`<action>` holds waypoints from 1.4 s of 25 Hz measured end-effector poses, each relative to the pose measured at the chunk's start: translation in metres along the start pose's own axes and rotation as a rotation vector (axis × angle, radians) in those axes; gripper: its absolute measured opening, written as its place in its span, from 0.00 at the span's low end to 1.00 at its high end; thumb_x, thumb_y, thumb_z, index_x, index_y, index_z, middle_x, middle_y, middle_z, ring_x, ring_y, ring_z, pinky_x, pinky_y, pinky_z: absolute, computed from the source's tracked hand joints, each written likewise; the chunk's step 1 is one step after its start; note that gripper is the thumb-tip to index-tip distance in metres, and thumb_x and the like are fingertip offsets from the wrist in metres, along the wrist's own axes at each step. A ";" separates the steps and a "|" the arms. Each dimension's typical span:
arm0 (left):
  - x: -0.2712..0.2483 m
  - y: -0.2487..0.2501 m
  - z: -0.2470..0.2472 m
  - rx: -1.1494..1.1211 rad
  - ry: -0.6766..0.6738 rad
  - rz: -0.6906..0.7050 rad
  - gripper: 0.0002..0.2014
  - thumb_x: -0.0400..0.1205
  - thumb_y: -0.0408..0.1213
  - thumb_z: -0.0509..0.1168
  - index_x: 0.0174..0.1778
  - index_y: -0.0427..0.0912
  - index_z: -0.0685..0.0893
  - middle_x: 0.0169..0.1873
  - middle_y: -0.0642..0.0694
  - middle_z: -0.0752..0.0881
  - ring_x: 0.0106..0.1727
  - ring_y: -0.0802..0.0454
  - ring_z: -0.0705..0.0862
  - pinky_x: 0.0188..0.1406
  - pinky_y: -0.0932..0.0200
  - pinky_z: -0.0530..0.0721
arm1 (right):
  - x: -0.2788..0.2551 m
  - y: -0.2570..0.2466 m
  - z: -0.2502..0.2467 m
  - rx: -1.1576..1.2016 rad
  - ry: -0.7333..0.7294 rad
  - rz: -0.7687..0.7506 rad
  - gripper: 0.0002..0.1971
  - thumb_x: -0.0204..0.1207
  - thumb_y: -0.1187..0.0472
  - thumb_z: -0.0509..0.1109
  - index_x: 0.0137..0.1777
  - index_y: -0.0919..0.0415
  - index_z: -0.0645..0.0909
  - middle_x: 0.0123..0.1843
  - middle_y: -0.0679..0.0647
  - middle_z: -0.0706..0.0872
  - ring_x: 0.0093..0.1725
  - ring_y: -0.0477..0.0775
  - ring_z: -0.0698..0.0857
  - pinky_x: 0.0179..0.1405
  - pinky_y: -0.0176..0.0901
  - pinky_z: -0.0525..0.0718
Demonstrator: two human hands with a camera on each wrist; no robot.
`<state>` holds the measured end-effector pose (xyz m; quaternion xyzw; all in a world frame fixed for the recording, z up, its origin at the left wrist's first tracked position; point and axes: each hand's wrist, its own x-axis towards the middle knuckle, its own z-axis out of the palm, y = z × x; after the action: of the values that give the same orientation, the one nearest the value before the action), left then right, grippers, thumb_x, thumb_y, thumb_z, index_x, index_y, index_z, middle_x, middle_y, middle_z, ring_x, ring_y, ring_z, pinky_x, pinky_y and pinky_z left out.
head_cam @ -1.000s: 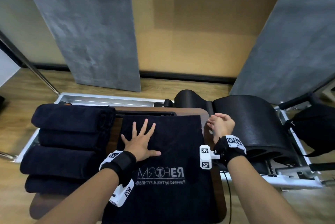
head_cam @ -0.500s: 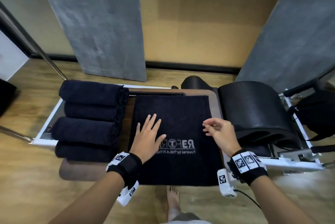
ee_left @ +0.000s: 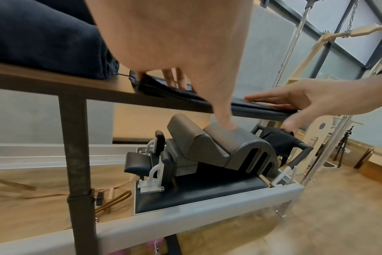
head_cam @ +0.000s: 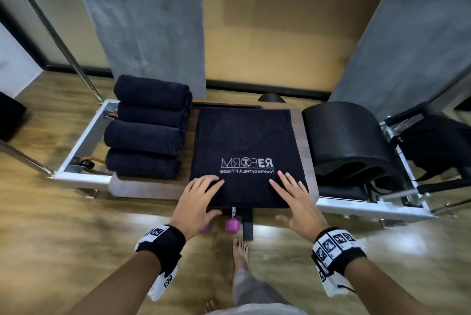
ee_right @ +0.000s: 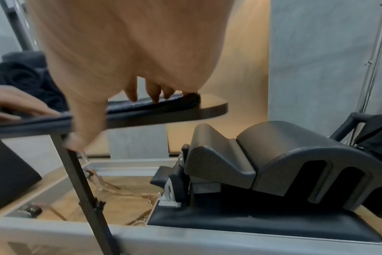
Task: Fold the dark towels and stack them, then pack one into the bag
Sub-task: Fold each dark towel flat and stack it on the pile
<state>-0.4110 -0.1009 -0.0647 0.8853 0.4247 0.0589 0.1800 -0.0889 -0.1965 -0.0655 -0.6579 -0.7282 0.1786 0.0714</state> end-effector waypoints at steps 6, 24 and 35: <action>-0.020 -0.003 -0.016 -0.266 0.134 -0.061 0.14 0.87 0.22 0.66 0.63 0.43 0.86 0.77 0.52 0.83 0.82 0.54 0.78 0.83 0.55 0.74 | -0.014 -0.001 -0.011 0.265 0.116 0.066 0.27 0.83 0.77 0.66 0.77 0.54 0.83 0.84 0.43 0.75 0.87 0.43 0.65 0.88 0.41 0.63; 0.175 -0.020 -0.085 -0.658 0.580 -0.643 0.04 0.85 0.36 0.75 0.45 0.46 0.89 0.45 0.46 0.89 0.58 0.42 0.85 0.55 0.57 0.74 | 0.164 0.072 -0.117 0.915 0.382 0.420 0.09 0.77 0.72 0.79 0.52 0.58 0.92 0.58 0.54 0.92 0.67 0.57 0.87 0.73 0.55 0.83; 0.217 -0.030 -0.042 -0.426 0.552 -0.608 0.19 0.84 0.35 0.74 0.70 0.41 0.81 0.68 0.43 0.77 0.70 0.40 0.78 0.69 0.49 0.75 | 0.188 0.090 -0.093 0.475 0.495 0.454 0.10 0.71 0.65 0.84 0.44 0.50 0.87 0.42 0.47 0.84 0.41 0.50 0.86 0.50 0.49 0.86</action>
<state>-0.3069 0.0954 -0.0469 0.6150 0.6755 0.3229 0.2474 0.0028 0.0106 -0.0361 -0.7901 -0.4640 0.1892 0.3531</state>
